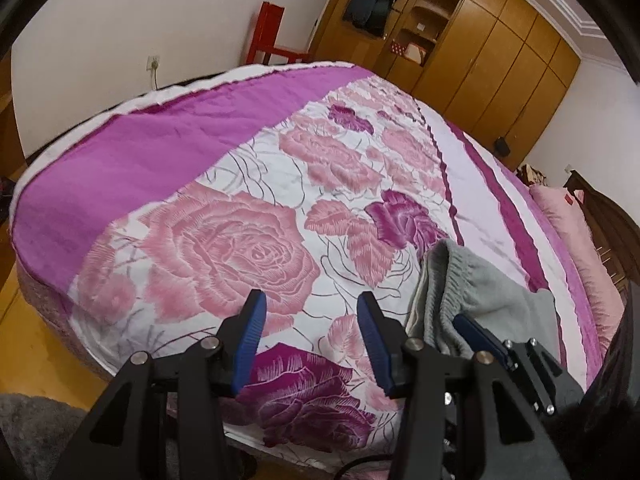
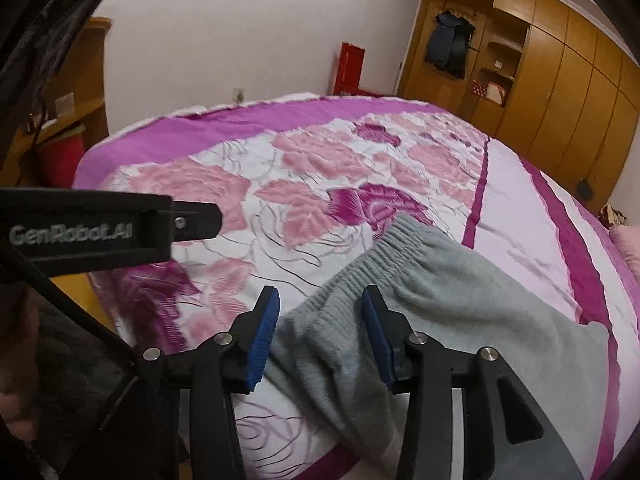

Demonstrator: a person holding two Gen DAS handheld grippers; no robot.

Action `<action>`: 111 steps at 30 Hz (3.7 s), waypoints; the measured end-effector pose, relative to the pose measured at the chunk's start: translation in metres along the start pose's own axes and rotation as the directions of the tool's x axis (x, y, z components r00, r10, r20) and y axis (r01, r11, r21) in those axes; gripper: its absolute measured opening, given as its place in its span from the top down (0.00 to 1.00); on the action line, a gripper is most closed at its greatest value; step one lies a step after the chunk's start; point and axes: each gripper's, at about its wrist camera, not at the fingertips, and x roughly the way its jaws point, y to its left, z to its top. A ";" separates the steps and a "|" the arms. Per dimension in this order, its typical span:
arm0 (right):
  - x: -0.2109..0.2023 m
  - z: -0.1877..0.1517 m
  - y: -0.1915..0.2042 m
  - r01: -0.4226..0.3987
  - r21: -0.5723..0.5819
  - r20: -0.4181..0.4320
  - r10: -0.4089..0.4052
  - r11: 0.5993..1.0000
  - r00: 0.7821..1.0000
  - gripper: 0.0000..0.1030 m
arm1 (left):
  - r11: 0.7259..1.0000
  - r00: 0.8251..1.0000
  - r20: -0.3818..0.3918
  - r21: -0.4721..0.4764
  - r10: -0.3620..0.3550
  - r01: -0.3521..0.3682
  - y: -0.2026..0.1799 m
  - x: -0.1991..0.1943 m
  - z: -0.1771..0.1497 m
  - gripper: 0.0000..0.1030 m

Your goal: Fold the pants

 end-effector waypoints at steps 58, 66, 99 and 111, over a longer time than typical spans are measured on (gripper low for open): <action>-0.047 -0.150 -0.347 -0.320 0.644 0.143 0.301 0.695 0.943 0.93 | 0.884 0.994 -0.085 0.468 0.066 -0.018 -0.202 0.094 -0.014 0.77; -0.004 -0.122 -0.383 -0.206 0.641 0.057 0.222 0.739 0.973 0.93 | 0.887 0.994 -0.082 0.461 0.071 -0.026 -0.212 0.106 0.011 0.77; -0.033 -0.146 -0.373 -0.199 0.827 0.133 0.162 0.525 0.978 0.47 | 0.918 0.996 -0.076 0.392 -0.037 0.064 -0.188 0.070 -0.014 0.58; 0.006 -0.133 -0.367 -0.316 0.786 0.124 0.365 0.531 0.923 0.33 | 0.927 0.992 -0.065 0.355 -0.104 0.120 -0.184 0.057 -0.014 0.58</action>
